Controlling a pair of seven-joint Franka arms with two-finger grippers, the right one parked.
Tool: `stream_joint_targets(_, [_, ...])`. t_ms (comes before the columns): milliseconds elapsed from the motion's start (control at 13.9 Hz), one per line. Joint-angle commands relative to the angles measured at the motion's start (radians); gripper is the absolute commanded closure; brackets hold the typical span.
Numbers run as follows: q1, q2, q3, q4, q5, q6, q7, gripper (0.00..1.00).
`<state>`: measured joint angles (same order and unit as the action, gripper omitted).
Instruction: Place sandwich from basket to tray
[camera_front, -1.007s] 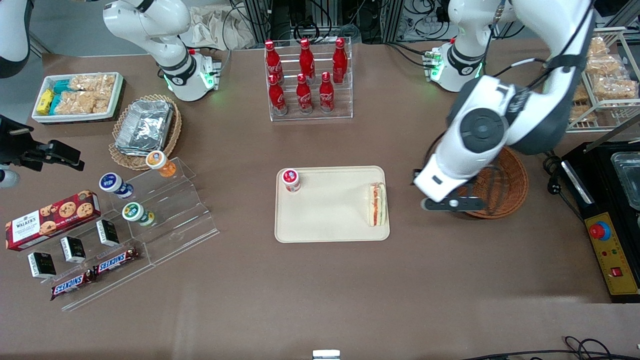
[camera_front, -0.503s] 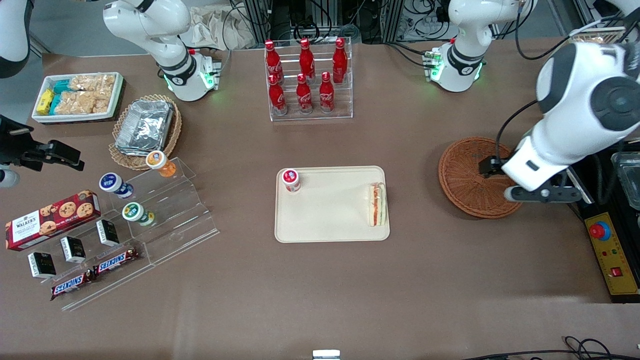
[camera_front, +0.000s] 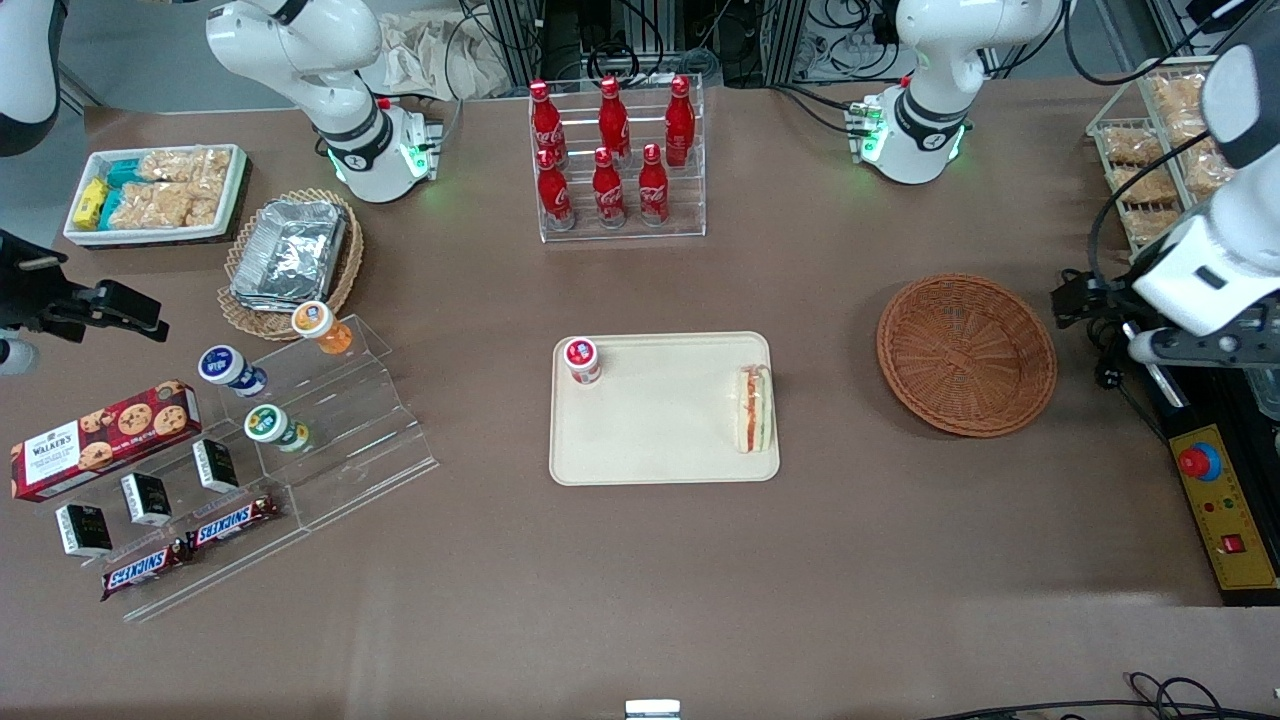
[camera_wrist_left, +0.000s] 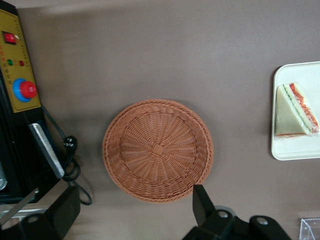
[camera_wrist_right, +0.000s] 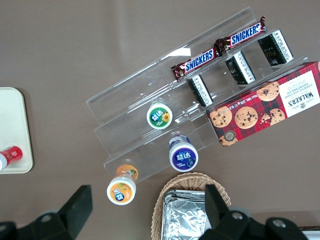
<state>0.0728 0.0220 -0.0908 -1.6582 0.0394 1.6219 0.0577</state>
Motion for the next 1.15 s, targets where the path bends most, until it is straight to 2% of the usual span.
stream_joint_targets(0, [-0.013, -0.011, 0.049, 0.061, -0.023, -0.048, 0.034, 0.00])
stream_joint_targets(288, [-0.010, -0.002, 0.059, 0.107, -0.023, -0.062, 0.034, 0.00])
stream_joint_targets(1078, [-0.010, 0.004, 0.057, 0.107, -0.024, -0.060, 0.033, 0.00])
